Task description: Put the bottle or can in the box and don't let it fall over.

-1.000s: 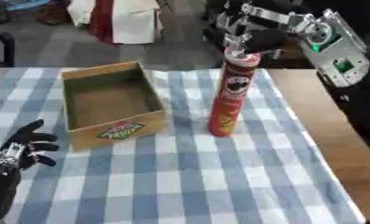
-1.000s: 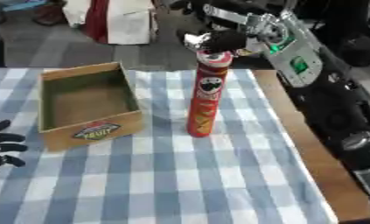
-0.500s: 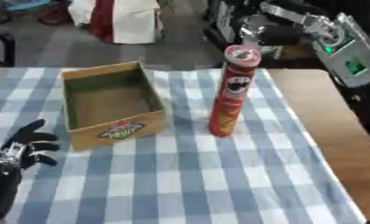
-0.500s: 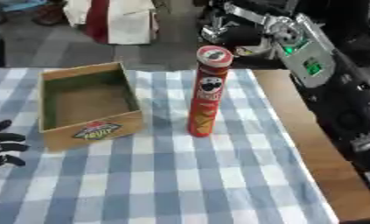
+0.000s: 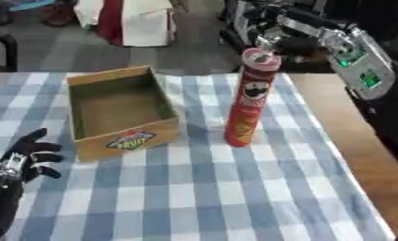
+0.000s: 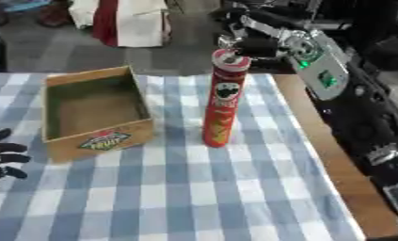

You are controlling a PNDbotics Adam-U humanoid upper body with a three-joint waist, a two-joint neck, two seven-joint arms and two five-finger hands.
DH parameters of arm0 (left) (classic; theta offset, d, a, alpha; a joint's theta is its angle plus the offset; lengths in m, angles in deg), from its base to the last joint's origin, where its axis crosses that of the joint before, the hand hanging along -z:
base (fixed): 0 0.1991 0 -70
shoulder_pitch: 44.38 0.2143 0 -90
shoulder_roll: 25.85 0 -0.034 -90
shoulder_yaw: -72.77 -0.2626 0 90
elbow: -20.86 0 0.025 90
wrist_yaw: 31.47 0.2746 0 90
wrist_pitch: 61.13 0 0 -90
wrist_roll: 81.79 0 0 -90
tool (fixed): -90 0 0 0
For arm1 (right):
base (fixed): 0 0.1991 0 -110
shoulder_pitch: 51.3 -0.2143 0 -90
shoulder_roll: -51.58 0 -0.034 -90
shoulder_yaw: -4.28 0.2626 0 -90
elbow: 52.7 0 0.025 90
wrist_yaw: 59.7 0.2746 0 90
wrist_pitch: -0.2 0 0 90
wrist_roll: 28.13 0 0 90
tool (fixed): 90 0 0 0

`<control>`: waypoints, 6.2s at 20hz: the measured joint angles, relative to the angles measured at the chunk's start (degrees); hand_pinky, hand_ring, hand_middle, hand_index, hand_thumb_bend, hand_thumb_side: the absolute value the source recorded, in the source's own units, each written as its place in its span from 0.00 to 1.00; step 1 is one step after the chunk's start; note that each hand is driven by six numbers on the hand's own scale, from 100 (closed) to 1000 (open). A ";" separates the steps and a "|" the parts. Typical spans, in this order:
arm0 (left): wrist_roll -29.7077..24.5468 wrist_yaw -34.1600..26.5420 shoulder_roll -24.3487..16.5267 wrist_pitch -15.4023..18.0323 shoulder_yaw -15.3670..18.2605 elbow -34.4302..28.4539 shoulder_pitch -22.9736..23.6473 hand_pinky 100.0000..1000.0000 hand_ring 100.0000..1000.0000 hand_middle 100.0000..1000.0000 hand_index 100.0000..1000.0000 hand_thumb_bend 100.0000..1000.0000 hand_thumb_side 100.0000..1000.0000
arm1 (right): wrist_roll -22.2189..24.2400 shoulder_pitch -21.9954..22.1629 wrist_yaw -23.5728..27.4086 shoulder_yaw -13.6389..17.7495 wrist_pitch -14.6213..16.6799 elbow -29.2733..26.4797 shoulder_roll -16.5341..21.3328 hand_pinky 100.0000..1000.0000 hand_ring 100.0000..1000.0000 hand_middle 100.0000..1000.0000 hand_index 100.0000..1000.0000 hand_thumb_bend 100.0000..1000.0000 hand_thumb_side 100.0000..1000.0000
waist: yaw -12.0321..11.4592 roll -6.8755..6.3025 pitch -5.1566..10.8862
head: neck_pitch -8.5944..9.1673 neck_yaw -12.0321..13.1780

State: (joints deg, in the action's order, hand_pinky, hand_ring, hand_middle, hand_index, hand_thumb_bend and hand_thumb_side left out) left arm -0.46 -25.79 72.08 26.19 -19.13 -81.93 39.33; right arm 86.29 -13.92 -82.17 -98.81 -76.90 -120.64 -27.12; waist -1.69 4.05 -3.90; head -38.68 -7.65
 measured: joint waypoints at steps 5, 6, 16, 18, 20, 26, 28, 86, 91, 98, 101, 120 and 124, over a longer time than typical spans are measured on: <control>-0.02 0.00 0.01 0.00 0.00 0.00 -0.24 0.49 0.63 0.63 0.92 0.21 1.00 | -0.34 0.00 -0.30 -0.05 0.29 0.77 -0.88 0.92 0.96 0.96 1.00 0.00 0.95 | -0.16 -0.04 -0.08 | 0.00 -0.09; -0.03 0.00 0.01 0.01 0.00 0.00 -0.24 0.49 0.63 0.63 0.92 0.21 1.00 | -0.37 0.00 -0.36 -0.05 0.33 0.88 -0.98 0.92 0.96 0.96 1.00 0.00 0.95 | -0.20 -0.04 -0.08 | 0.00 -0.11; -0.13 0.00 0.02 0.06 -0.01 0.00 -0.32 0.49 0.63 0.63 0.92 0.21 1.00 | 0.49 0.00 -2.15 -0.76 0.55 1.27 -2.00 0.94 0.96 0.96 1.00 0.00 1.00 | -0.44 -0.04 -0.09 | 0.03 -1.01; -0.20 0.00 0.02 0.03 -0.01 0.00 -0.33 0.49 0.63 0.63 0.92 0.21 1.00 | 0.78 0.00 -2.69 -0.87 0.64 1.29 -2.28 0.94 0.96 0.96 1.00 0.00 1.00 | -0.46 -0.04 -0.09 | 0.03 -1.10; -0.24 0.00 0.02 0.03 -0.01 0.00 -0.35 0.49 0.63 0.63 0.92 0.21 1.00 | 1.05 0.00 -3.17 -1.08 0.68 1.29 -2.42 0.95 0.97 0.96 1.00 0.00 1.00 | -0.55 -0.04 -0.09 | 0.03 -1.25; -0.31 0.00 0.02 0.09 -0.01 0.00 -0.35 0.49 0.63 0.63 0.92 0.21 1.00 | 1.89 -0.01 -4.69 -1.44 0.91 1.32 -2.85 0.96 0.97 0.97 1.00 0.00 1.00 | -0.68 -0.02 -0.09 | 0.03 -1.48; -0.31 0.00 0.02 0.10 -0.01 0.00 -0.35 0.49 0.63 0.63 0.92 0.21 1.00 | 2.19 -0.01 -5.07 -1.48 1.05 1.33 -2.85 0.96 0.97 0.97 1.00 0.00 1.00 | -0.68 -0.02 -0.09 | 0.04 -1.51; -0.36 -0.08 0.05 0.12 -0.02 0.00 -0.57 0.49 0.64 0.63 0.92 0.21 1.00 | -7.33 1.78 -4.68 -3.09 3.77 -3.19 -4.62 0.75 0.83 0.86 1.00 0.00 0.31 | -0.63 0.22 -0.13 | 1.02 -3.12; -0.35 -0.08 0.05 0.12 -0.02 0.00 -0.56 0.49 0.64 0.63 0.92 0.21 1.00 | -4.56 2.03 -5.55 -3.88 2.06 -8.38 -2.31 0.97 0.99 0.99 1.00 0.00 0.75 | -0.17 0.37 -0.13 | 1.03 -3.10; -0.32 -0.07 0.03 0.09 0.00 0.00 -0.50 0.49 0.64 0.63 0.92 0.21 1.00 | 1.51 5.36 -5.97 -1.98 -1.19 -13.88 1.38 1.00 1.00 1.00 1.00 0.00 0.96 | 0.53 0.51 -0.13 | 1.03 -2.99; -0.32 -0.02 0.02 0.09 0.00 0.00 -0.34 0.49 0.64 0.63 0.92 0.21 1.00 | 4.20 7.12 -5.96 -1.37 -2.41 -14.82 2.44 1.00 1.00 1.00 1.00 0.00 1.00 | 0.77 0.52 -0.13 | 1.03 -2.96; -0.40 0.01 0.01 0.06 0.01 0.00 -0.34 0.49 0.64 0.63 0.92 0.20 1.00 | 1.89 8.16 -6.81 -0.21 -3.29 -7.86 -0.07 0.00 0.35 0.52 0.68 0.00 0.11 | 0.89 0.30 -0.21 | 1.06 -3.33; -0.45 0.01 0.01 0.02 0.01 0.00 -0.34 0.49 0.64 0.63 0.92 0.20 1.00 | -6.54 7.24 -7.04 -0.35 -1.23 -6.91 -2.02 0.00 0.15 0.22 0.42 0.00 0.11 | 0.85 0.16 -0.30 | 1.06 -3.55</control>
State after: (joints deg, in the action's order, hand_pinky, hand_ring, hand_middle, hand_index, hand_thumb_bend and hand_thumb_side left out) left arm -0.91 -25.78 72.10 26.20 -19.12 -81.93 38.99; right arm 79.75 -6.69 -89.20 -99.16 -78.13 -127.55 -29.13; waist -0.83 4.20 -4.21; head -37.62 -11.21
